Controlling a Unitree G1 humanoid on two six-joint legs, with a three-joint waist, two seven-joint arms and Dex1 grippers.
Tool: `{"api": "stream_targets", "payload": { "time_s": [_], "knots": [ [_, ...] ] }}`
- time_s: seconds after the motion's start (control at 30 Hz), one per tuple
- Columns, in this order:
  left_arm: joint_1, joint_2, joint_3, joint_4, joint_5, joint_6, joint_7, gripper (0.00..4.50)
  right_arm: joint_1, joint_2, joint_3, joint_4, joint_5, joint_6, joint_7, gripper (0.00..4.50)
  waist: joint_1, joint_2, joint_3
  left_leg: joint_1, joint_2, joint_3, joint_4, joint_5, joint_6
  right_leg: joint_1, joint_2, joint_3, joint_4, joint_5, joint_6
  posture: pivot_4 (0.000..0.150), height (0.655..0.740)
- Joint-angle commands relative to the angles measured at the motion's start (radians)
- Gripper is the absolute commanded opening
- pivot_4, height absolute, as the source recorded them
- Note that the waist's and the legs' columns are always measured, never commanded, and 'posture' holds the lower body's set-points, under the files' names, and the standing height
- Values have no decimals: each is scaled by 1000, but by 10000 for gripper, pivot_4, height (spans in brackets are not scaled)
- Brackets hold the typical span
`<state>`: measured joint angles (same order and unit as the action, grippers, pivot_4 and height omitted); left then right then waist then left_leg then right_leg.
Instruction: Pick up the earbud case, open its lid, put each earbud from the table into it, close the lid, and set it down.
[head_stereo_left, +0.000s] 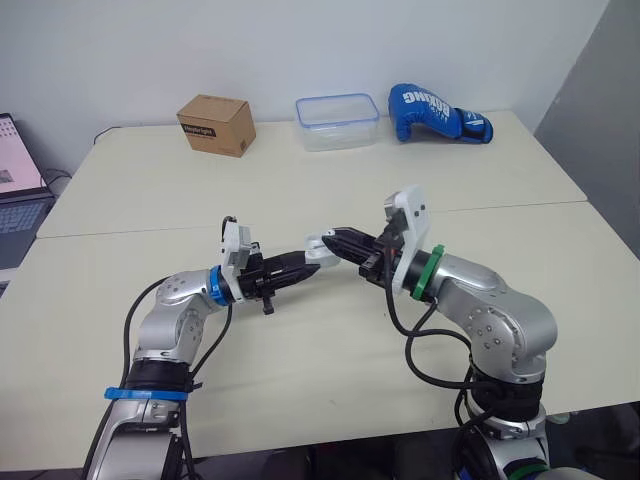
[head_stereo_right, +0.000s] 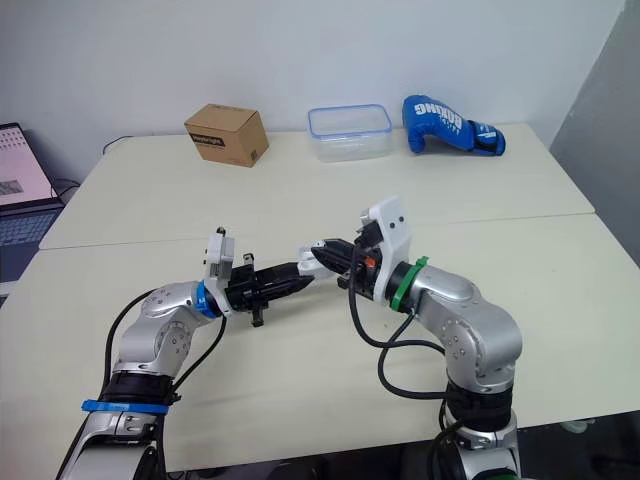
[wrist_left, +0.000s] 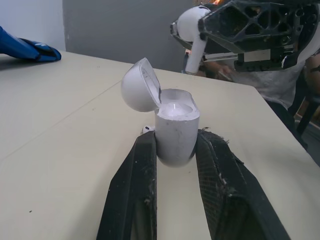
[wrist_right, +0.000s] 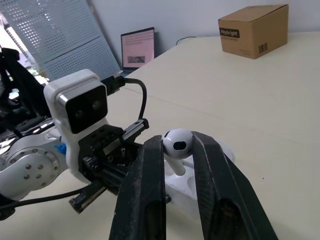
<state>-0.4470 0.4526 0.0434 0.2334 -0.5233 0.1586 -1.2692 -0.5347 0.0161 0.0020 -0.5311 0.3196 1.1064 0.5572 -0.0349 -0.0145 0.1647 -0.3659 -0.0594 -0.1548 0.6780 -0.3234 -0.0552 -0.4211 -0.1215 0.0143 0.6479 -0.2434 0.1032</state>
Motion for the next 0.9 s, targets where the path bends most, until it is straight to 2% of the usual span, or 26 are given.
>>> {"api": "stream_targets", "payload": {
  "time_s": [0.03,0.9],
  "knots": [
    [-18,-3,13,-32,-4,-16,10,7501,-10,21,29,0,14,-70,-58,3925,0,0,0,0,0,0,0,0,0,0,0,0,0,0,0,1500,7307],
    [-36,-9,24,-96,-32,44,74,7501,-17,-6,107,27,99,-107,-177,3925,-1,0,0,0,0,0,0,0,0,0,0,0,0,0,0,1500,7307]
  ]
}}
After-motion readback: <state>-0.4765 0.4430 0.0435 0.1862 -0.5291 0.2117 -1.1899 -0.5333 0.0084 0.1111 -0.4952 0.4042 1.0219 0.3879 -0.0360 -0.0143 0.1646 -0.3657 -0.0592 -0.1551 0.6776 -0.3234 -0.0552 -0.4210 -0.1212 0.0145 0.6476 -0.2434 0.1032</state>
